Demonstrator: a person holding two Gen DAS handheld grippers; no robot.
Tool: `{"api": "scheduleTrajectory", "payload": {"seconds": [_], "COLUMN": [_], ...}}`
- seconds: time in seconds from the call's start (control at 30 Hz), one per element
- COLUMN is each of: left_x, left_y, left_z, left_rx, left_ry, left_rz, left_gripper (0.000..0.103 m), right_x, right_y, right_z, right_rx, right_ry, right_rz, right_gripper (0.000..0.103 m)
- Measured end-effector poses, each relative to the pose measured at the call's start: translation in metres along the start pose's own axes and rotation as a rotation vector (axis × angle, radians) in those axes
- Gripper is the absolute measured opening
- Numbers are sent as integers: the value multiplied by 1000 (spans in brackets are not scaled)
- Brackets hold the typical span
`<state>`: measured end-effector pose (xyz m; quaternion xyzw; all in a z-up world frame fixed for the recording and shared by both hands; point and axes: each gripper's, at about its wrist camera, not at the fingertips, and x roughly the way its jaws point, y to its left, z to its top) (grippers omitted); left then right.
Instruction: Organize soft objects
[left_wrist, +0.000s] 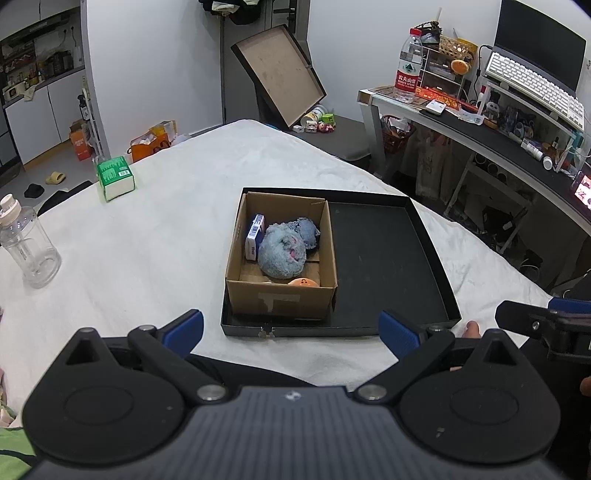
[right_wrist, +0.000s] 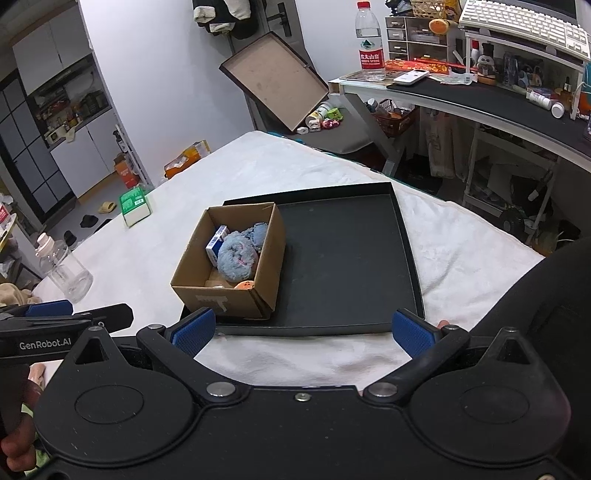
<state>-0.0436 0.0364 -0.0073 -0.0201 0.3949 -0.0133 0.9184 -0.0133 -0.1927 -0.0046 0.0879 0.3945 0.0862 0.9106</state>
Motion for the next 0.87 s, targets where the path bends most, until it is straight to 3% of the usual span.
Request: {"api": "scheduleTrajectory", "payload": {"seconds": [0.87], "left_x": [2], "left_y": [6], "left_z": [-1], "left_rx": [-8], "left_ry": [3], "left_rz": [3], "left_gripper": [100], "right_x": [7], "right_y": [2], "right_z": [-2], "right_rx": [3], "right_ry": [14], "right_rz": [0], "right_gripper": [103]}}
